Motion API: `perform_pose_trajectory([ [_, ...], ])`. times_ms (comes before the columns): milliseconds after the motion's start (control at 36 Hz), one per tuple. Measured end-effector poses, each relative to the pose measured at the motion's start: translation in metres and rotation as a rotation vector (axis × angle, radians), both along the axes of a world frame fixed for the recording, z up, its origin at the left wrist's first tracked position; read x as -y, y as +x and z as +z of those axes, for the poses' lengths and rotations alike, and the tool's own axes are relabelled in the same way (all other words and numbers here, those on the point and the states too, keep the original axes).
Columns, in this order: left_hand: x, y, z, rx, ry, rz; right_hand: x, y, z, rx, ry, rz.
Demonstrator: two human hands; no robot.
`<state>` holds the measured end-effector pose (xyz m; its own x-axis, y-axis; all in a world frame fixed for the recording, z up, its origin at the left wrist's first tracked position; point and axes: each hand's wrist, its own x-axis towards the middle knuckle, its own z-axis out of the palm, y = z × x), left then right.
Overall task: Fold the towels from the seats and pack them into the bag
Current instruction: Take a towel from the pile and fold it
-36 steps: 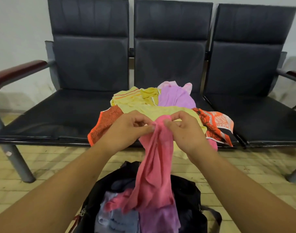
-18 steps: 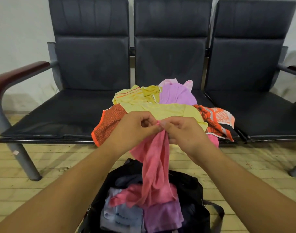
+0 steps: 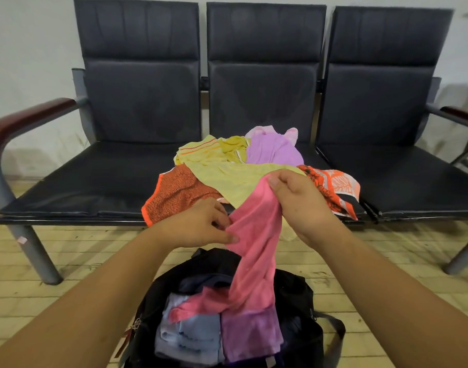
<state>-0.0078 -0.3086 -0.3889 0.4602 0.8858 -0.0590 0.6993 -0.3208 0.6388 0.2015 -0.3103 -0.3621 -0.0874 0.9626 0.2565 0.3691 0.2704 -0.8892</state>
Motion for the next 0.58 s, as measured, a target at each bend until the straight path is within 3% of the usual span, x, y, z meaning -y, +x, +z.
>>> perform_pose_trajectory([
  [167, -0.005, -0.015, 0.009, 0.046, -0.01, 0.063, -0.006, 0.02, 0.001, -0.028, 0.029, 0.024],
  [278, -0.002, -0.015, 0.021, 0.106, 0.216, 0.245, -0.01, 0.03, 0.0, -0.044, -0.102, 0.113],
  [389, -0.01, -0.021, 0.041, 0.105, 0.339, 0.361, -0.016, 0.036, 0.01, 0.075, -0.055, 0.038],
  [472, -0.017, -0.024, 0.08, -0.021, 0.435, 0.322, -0.028, 0.034, 0.037, 0.12, -0.009, -0.07],
  [583, -0.02, -0.023, 0.158, -0.068, 0.631, 0.317, -0.038, 0.027, 0.105, 0.029, 0.107, -0.107],
])
